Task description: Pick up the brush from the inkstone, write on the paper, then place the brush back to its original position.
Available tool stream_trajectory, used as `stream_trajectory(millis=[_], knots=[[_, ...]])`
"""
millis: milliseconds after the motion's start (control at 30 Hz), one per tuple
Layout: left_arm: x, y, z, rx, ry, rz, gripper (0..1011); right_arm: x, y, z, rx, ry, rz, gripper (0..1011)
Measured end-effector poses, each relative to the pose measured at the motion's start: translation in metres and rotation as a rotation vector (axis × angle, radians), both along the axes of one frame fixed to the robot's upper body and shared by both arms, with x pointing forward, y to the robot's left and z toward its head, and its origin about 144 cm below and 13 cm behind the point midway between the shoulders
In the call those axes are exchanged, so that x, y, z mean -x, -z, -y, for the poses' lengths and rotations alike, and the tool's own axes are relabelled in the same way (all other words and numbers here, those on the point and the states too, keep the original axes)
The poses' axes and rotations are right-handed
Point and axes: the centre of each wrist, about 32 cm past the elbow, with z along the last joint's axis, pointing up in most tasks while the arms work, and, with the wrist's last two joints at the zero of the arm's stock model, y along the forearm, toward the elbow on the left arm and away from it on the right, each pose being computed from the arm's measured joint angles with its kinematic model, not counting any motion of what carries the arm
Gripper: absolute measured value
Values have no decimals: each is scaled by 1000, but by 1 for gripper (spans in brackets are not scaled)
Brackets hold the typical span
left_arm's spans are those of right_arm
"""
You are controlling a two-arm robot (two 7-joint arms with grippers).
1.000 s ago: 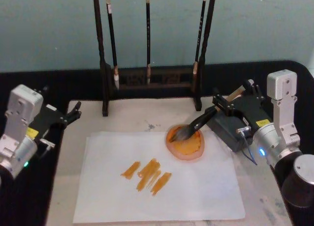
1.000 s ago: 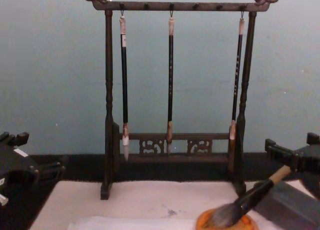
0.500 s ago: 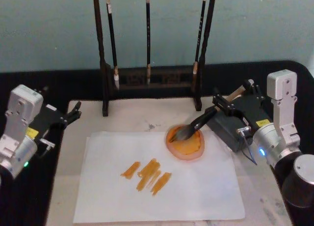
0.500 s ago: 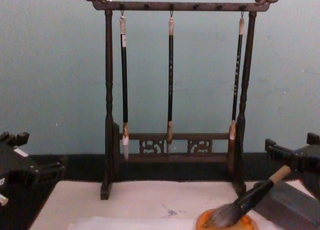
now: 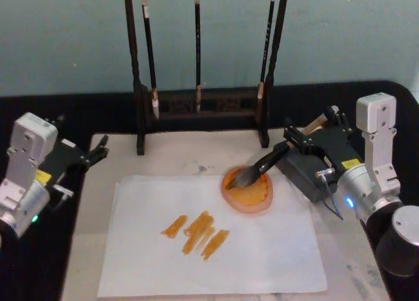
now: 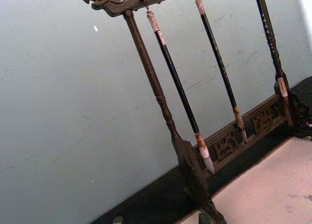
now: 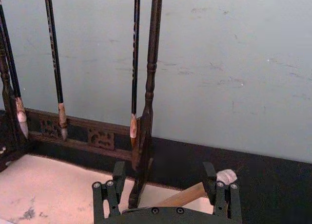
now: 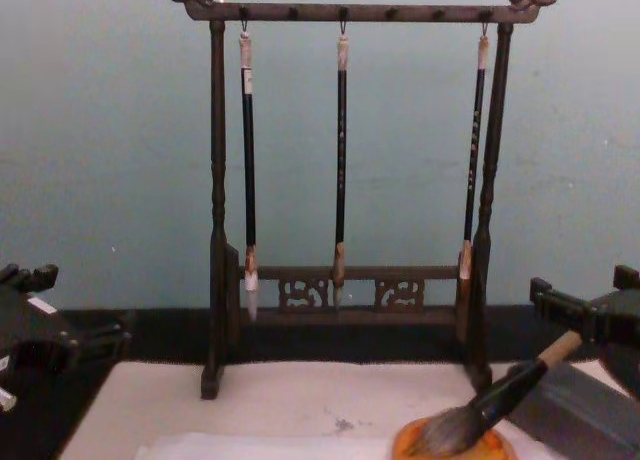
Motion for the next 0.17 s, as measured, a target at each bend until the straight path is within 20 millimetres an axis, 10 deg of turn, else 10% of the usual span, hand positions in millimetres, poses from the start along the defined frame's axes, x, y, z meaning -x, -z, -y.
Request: stream_trajectory(millis=[167], knots=[[0,0,0,0,0,0,1010,0,0,0,0,0,0,1000]])
